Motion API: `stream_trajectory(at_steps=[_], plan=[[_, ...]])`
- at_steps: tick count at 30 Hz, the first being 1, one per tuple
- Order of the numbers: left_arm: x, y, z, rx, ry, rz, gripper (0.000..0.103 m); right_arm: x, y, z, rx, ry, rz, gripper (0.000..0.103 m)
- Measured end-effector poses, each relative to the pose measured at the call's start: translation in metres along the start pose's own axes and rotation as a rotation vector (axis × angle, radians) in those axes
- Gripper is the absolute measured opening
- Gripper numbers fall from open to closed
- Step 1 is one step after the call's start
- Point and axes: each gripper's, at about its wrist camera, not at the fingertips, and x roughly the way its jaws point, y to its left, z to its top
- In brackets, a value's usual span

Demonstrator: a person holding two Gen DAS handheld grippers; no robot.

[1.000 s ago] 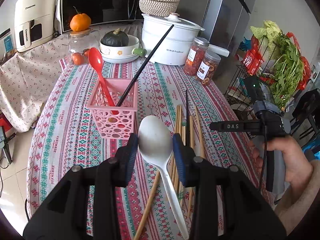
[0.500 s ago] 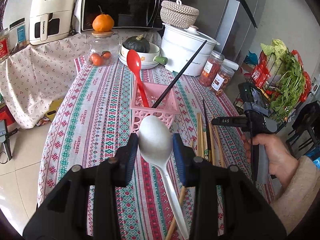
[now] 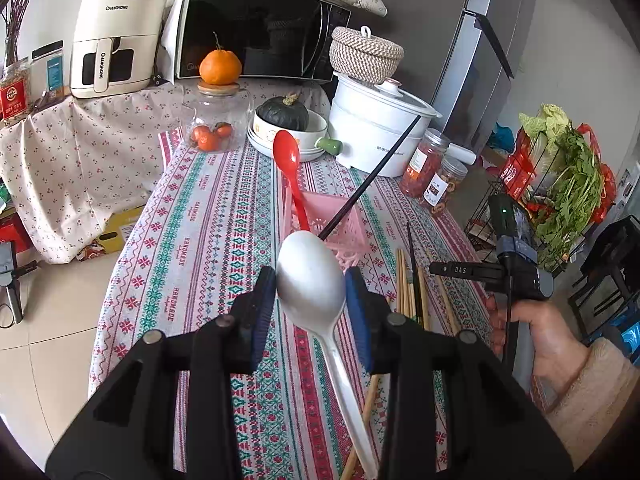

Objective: Organize utensils
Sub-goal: 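Lift the white spoon with the left gripper while the right gripper grasps a wooden chopstick, then lower the white spoon into the basket with the left gripper while the right gripper carries the chopstick over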

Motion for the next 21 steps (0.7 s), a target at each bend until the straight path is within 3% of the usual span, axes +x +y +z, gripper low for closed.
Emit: stream_trajectory(at_steps=[13, 21], plan=[[-0.024, -0.002, 0.007, -0.013, -0.158, -0.008, 0.038, -0.124, 0.017, -0.026, -0.047, -0.305, 0.163, 0.006], [-0.035, -0.004, 0.013, -0.003, -0.249, 0.010, 0.038, -0.177, 0.034, -0.041, -0.128, -0.468, 0.209, 0.006]])
